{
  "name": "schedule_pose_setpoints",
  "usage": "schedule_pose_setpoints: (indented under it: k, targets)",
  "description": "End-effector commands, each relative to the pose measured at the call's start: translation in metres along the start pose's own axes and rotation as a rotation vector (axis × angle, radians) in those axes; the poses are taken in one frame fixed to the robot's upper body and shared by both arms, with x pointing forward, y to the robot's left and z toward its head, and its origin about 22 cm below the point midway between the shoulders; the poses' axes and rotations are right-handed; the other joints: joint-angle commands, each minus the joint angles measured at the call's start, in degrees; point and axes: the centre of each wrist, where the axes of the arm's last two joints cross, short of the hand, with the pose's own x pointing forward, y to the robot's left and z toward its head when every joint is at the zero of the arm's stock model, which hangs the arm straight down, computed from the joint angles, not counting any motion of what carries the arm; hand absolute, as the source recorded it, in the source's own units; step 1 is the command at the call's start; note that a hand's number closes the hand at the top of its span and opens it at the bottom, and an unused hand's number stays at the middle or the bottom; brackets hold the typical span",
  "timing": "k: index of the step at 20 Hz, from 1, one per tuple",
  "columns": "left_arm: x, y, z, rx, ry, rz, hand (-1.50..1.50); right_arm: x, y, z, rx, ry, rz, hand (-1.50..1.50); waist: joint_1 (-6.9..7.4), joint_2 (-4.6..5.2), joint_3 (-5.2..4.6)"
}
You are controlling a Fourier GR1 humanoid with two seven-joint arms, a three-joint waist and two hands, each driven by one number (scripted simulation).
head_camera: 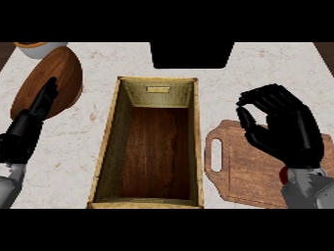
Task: Pick the can from the cutting board and place it in the basket
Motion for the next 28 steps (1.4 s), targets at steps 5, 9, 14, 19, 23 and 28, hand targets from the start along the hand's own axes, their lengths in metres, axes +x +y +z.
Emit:
schedule_pose_setpoints:
  k: [5, 9, 14, 19, 23, 28]
  targets:
    - [0.010, 0.007, -0.003, -0.013, -0.047, -0.013, 0.00, 0.019, 0.001, 0.000, -0.194, -0.040, 0.485, -1.50, -0.44, -0.31, -0.67]
    - [0.018, 0.004, -0.007, -0.005, -0.054, 0.004, 0.00, 0.063, -0.044, -0.019, -0.234, 0.098, 0.832, -1.50, -1.31, -0.52, -0.93]
    - [0.017, 0.005, -0.006, -0.024, -0.048, -0.008, 0.00, 0.103, -0.059, -0.020, -0.004, 0.392, 1.227, -1.50, -0.19, -0.26, -0.94]
    - [0.022, 0.001, -0.005, -0.026, -0.070, -0.001, 0.00, 0.150, -0.046, -0.019, 0.254, 0.617, 1.347, -1.50, 0.75, -0.27, -0.63]
    - [0.024, 0.009, -0.009, -0.009, -0.055, -0.012, 0.00, 0.173, -0.048, -0.020, 0.392, 0.754, 1.335, -1.50, 0.08, 0.10, -0.33]
    - [0.023, 0.006, -0.013, -0.012, -0.076, 0.005, 0.00, 0.175, -0.064, -0.029, 0.398, 0.884, 1.347, -1.50, 0.57, 0.44, -0.27]
